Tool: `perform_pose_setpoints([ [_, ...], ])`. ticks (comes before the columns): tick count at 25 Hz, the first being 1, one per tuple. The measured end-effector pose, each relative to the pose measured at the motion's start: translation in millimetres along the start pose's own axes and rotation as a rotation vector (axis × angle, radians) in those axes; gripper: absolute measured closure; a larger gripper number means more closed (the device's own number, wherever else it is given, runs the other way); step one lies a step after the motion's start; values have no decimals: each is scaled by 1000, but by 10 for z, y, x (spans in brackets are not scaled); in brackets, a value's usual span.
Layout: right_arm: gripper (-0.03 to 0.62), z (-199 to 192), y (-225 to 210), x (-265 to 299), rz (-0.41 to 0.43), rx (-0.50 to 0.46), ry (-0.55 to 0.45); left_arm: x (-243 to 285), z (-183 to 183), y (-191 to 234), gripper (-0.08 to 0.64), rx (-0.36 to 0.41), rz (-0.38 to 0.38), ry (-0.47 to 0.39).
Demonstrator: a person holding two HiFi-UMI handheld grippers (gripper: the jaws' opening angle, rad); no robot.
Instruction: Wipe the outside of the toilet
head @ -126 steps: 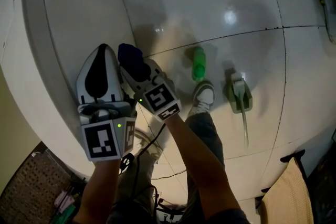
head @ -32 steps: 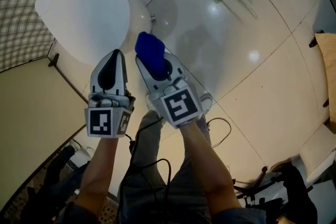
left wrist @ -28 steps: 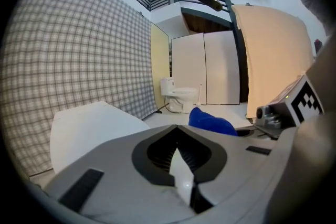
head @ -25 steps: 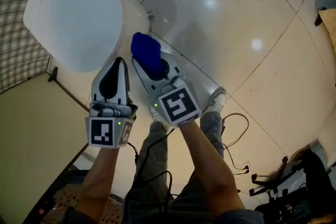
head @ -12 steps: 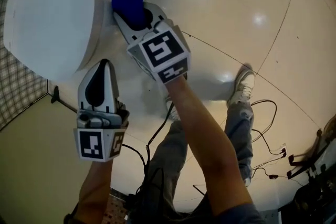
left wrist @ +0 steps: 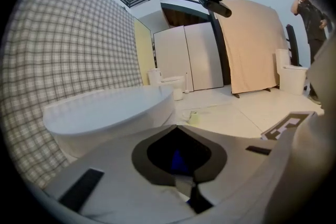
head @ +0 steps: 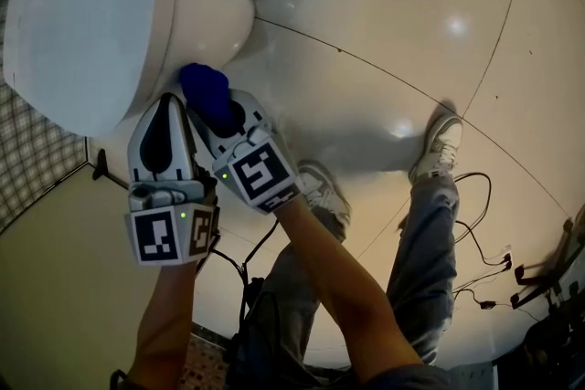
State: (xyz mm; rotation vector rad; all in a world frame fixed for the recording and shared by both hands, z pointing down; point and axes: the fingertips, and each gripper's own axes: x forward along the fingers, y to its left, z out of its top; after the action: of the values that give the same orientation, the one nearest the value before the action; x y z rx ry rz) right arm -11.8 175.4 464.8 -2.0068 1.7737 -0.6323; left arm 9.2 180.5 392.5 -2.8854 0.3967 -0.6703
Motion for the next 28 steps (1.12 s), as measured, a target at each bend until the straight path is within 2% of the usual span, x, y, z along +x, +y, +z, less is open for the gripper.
perform_pose_setpoints([
  [3, 517, 74, -147, -100, -25, 9, -1, 64, 16, -185, 548, 4, -53, 1],
  [6, 517, 214, -505, -214, -81, -1, 1, 128, 2, -294, 548, -17, -82, -1],
  [9, 517, 339, -1015, -231, -137, -97, 20, 250, 95, -450, 548, -36, -128, -39],
  [11, 517, 388, -1300, -187, -164, -124, 39, 341, 90, -540, 548, -39, -154, -36],
  [15, 517, 285, -1659, 43, -159, -145, 76, 541, -45, -656, 548, -47, -166, -28],
  [18, 517, 86, -1891, 234, -166, -113, 77, 644, -211, -704, 548, -43, -170, -15],
  [23, 517, -226, -1964, 372, -156, -73, 88, 766, -590, -642, 548, -49, -148, 23],
  [28, 517, -532, -1654, 157, -151, 17, 62, 696, -808, -616, 548, -75, -106, 76],
])
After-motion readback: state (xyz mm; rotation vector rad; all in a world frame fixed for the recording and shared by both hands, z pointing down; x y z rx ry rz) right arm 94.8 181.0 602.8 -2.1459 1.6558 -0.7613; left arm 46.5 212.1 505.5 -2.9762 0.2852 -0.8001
